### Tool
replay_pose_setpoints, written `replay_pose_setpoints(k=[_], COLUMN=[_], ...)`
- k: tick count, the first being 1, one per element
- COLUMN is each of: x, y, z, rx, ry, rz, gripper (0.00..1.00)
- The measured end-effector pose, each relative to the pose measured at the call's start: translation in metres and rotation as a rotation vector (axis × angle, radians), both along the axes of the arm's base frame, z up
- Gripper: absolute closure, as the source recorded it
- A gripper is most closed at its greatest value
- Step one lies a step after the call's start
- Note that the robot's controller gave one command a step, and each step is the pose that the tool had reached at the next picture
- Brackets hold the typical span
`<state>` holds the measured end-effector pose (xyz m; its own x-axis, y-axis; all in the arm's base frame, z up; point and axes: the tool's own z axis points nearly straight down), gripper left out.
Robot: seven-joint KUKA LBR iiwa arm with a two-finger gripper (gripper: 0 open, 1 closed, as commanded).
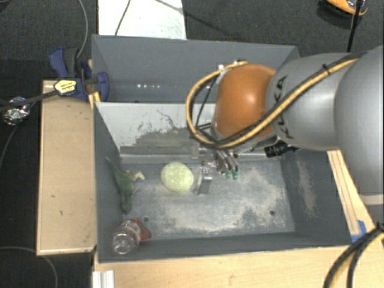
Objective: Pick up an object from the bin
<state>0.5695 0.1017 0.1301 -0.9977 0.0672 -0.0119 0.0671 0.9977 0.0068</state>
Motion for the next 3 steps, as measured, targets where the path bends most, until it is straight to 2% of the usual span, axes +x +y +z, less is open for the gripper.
replay_pose_setpoints(k=[1, 2, 3], x=[0.011, 0.007, -0.003], y=[0.016, 0.029, 0.035], z=[-0.030, -0.050, -0.057], rx=[-0.002, -0.003, -0.003], ry=[0.002, -0.003, -0.006], rz=[0.085, 0.236, 0.285], gripper=[0.00, 0.00, 1.00])
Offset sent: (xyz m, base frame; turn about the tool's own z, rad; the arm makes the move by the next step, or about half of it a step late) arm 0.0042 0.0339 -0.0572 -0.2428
